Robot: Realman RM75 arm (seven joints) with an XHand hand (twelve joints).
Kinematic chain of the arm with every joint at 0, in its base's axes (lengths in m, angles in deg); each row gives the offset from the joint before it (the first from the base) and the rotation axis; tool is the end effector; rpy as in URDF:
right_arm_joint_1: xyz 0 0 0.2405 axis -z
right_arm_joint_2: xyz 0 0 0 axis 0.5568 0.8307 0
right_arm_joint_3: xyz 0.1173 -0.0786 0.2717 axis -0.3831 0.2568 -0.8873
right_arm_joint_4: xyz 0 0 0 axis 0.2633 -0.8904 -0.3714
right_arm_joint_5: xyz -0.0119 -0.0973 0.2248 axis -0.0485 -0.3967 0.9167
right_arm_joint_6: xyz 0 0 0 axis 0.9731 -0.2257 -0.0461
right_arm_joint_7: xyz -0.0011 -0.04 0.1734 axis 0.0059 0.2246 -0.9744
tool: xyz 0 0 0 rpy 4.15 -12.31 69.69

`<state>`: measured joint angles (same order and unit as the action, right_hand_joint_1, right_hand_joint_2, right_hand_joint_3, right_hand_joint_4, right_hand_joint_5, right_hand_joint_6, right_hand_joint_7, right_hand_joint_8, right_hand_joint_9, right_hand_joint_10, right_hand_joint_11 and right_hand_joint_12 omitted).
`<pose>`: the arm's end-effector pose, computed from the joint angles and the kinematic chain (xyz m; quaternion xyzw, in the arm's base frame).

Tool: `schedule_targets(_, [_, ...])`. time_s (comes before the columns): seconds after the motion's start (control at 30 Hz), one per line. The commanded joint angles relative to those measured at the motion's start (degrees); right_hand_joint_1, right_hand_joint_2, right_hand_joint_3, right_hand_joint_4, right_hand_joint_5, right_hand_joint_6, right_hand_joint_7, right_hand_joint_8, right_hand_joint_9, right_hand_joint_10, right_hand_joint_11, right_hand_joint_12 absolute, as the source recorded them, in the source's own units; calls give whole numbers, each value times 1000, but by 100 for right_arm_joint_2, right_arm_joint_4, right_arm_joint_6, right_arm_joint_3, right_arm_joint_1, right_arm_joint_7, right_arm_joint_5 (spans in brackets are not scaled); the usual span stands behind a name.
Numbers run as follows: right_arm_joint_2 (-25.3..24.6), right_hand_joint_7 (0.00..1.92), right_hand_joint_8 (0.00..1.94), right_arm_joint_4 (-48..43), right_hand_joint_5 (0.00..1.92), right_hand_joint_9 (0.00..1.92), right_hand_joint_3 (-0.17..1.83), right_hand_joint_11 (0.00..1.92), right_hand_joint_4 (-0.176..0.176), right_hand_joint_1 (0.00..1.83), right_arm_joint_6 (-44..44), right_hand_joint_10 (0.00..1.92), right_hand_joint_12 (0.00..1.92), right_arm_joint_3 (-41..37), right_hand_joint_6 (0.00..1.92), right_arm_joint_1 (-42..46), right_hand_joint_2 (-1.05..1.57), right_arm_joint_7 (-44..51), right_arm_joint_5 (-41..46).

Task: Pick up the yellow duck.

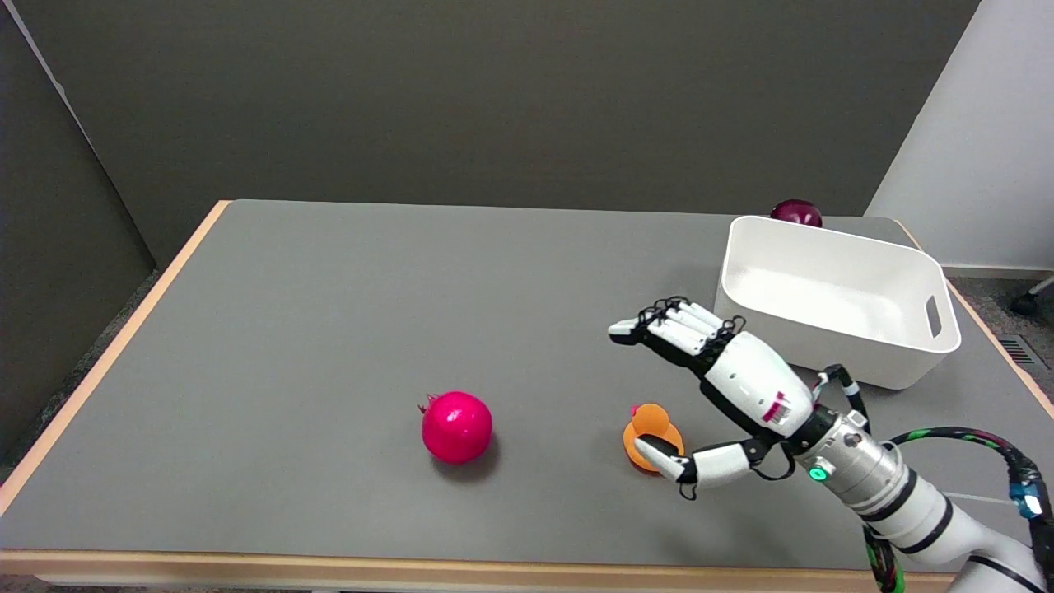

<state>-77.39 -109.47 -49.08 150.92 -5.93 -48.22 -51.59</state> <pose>-0.3066 -0.2348 0.3529 0.8492 -0.0567 0.2004 0.4853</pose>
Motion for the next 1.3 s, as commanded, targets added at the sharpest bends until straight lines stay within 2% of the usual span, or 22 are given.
schedule_targets(0.03, [-72,380,500,193,267,230,873,161,-140,650,660,851,1375,562,521,-448,634,230,238])
schedule_targets(0.2, [-64,407,553,495,267,291,908,184,-127,664,588,901,1419,753,544,-539,616,226,580])
schedule_targets(1.3, [-56,446,567,979,282,316,882,223,-110,676,536,960,1444,861,528,-531,635,34,589])
